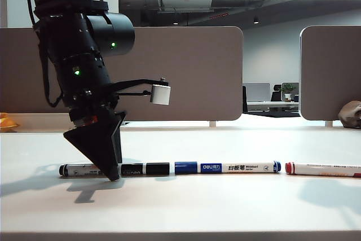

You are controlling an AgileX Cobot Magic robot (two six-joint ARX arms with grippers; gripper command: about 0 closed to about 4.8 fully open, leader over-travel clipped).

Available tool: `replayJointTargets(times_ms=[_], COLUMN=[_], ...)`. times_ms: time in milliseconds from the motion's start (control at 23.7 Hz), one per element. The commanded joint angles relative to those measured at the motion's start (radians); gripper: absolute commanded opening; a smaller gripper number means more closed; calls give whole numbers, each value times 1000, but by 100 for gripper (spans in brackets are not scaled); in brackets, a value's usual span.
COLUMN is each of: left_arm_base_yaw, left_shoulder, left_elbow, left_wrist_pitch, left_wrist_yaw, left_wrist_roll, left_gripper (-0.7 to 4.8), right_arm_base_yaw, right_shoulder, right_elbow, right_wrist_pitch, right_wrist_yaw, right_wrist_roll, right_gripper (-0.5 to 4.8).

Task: Pick up the markers one by one and line them up horizontally in a straight line on the table.

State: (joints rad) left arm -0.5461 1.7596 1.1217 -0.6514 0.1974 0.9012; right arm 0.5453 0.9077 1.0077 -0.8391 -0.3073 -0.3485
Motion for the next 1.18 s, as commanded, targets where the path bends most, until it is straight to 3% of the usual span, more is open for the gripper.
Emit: replayJointTargets(times_ms=[42,717,1181], left_arm_base_yaw=[0,0,-5], left_shoulder=[9,8,6], left_elbow=[-1,3,115], left_wrist_pitch=[12,5,-79], left_wrist_yaw=[-18,-22,-21], left_wrist_roll=[4,0,-31], left_gripper=[183,184,184], right_arm_base_yaw=[0,0,0], right_shoulder=[-3,-3,-3], right_elbow=[6,6,6], right_wrist_pitch=[5,5,5], right_wrist_yaw=[-2,-2,-2], right_wrist_roll=[0,0,0], right_gripper=[-3,-3,-3])
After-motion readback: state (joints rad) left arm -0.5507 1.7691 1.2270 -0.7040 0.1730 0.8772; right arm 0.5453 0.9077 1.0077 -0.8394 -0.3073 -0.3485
